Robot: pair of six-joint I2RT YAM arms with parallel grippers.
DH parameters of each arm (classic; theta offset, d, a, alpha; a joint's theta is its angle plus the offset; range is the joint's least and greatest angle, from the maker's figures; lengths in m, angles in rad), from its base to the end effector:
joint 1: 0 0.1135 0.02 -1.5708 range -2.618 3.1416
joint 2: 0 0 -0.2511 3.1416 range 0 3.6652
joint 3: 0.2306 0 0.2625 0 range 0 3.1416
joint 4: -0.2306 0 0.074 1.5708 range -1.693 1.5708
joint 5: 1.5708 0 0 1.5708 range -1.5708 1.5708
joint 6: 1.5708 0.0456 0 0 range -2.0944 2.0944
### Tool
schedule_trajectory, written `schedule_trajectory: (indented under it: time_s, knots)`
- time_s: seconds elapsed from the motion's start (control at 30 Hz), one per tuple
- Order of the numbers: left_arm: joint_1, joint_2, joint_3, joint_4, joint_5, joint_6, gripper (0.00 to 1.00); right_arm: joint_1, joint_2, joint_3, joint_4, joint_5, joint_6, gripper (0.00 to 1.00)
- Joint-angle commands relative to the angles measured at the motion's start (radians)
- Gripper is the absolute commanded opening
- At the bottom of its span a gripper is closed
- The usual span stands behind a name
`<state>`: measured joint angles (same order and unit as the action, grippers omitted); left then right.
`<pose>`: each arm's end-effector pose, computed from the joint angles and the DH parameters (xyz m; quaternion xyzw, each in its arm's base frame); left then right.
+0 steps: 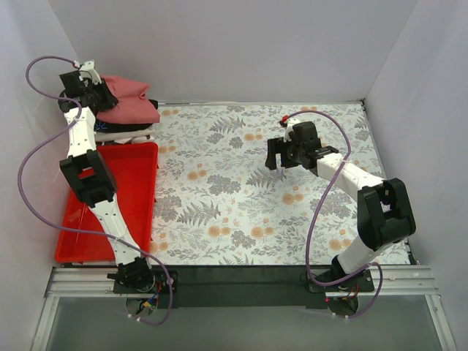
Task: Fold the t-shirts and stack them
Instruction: Neatly place the folded tshirt to the corner
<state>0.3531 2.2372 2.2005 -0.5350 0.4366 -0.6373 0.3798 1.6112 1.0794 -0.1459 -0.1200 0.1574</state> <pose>0.5038 0.1651 0.2991 -0.3160 0.8033 -0.2544 0.4360 0.3451 0.1436 0.2117 -0.1256 0.8919 0.1665 0.4013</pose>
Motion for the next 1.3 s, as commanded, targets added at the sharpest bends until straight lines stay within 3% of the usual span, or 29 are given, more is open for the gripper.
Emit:
schedule_trajectory:
  time_s: [0.0,0.2,0.23,0.33,0.37,0.43,0.47,0.77,0.93,1.07,1.27]
  knots:
    - [0.03,0.037,-0.019,0.059,-0.059,0.045,0.0,-0.001,-0.037,0.001,0.046,-0.023,-0.007,0.8]
    - [0.043,0.09,-0.047,0.107,-0.117,0.021,0.0,-0.001,-0.051,-0.007,0.046,-0.027,-0.007,0.8]
    - [0.043,0.099,-0.042,0.109,-0.128,0.016,0.06,-0.002,-0.056,-0.009,0.046,-0.027,-0.007,0.8]
    - [0.043,0.09,-0.022,0.109,-0.188,-0.021,0.28,-0.001,-0.06,-0.009,0.046,-0.029,-0.007,0.8]
    - [0.043,0.084,-0.016,0.107,-0.206,-0.027,0.56,-0.002,-0.059,-0.007,0.046,-0.029,-0.007,0.8]
    - [0.043,0.056,-0.007,0.106,-0.263,-0.044,0.85,-0.001,-0.059,-0.006,0.045,-0.036,-0.007,0.8]
    - [0.041,0.046,-0.005,0.102,-0.283,-0.045,0.88,-0.002,-0.06,-0.004,0.046,-0.038,-0.007,0.8]
    - [0.023,-0.1,-0.002,0.041,-0.456,-0.048,0.89,-0.001,-0.073,0.01,0.045,-0.037,-0.015,0.8]
    - [0.011,-0.206,-0.067,0.018,-0.454,-0.097,0.89,-0.001,-0.073,0.034,0.043,-0.049,-0.024,0.83]
    - [-0.009,-0.358,-0.211,0.056,-0.447,-0.189,0.89,-0.001,-0.099,0.025,0.043,-0.046,-0.028,0.84]
    - [-0.135,-0.801,-0.746,0.297,-0.51,-0.294,0.89,-0.005,-0.166,-0.002,0.04,-0.03,-0.035,0.86]
